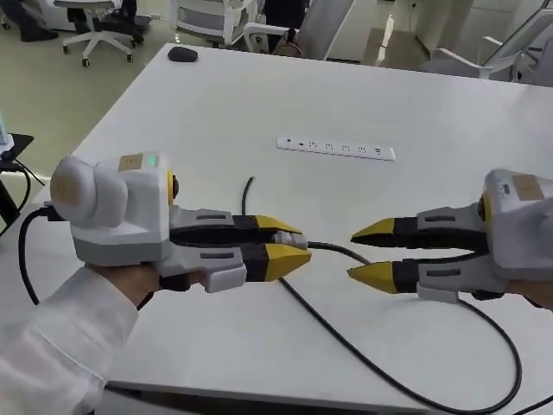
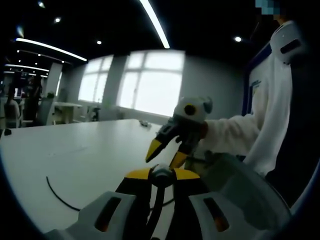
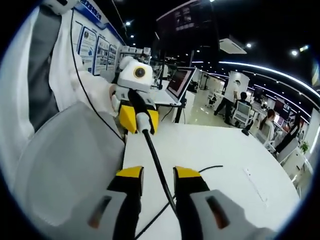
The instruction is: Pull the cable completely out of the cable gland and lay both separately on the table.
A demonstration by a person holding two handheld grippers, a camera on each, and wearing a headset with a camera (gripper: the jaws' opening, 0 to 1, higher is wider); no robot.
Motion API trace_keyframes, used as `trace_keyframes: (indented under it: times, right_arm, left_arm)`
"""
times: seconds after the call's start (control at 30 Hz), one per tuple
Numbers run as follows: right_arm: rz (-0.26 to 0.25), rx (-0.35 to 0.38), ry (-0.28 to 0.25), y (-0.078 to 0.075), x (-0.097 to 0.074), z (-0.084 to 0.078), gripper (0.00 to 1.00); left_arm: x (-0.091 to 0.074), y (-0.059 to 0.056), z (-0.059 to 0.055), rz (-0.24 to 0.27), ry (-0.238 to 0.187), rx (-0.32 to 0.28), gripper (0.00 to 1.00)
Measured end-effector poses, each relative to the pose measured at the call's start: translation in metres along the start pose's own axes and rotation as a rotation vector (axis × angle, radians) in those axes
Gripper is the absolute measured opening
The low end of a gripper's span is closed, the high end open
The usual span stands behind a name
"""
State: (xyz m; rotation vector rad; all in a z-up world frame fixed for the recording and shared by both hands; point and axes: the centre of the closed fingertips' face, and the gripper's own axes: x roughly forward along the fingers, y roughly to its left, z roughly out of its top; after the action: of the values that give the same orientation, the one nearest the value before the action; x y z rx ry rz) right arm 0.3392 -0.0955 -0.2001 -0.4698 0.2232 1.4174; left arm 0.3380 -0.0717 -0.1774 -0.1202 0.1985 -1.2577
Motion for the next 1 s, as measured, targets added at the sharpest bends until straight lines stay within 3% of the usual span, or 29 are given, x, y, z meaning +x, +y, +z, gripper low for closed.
trace_keyframes:
  times: [0.13, 0.23, 0.47, 0.67, 1.0]
  right_arm:
    - [0.040, -0.023, -0.016, 0.008, 0.013, 0.007, 0.22]
    - [0.061, -0.012, -0.013, 0.009, 0.019, -0.001, 0.17]
    - [0.057, 0.016, -0.015, 0.008, 0.021, -0.005, 0.06]
    - [0.021, 0.070, -0.025, 0.012, 0.021, -0.012, 0.05]
    - [0.003, 0.130, -0.029, 0.024, 0.016, -0.026, 0.05]
  left_arm:
    - [0.001, -0.002, -0.002, -0.008, 0.008, -0.002, 0.17]
    - [0.000, -0.002, -0.002, -0.011, 0.007, -0.005, 0.17]
    - [-0.001, -0.003, -0.005, -0.016, 0.026, -0.001, 0.17]
    - [0.003, -0.001, -0.014, -0.032, 0.056, -0.049, 0.17]
    - [0.009, -0.011, -0.026, -0.071, 0.121, -0.038, 0.17]
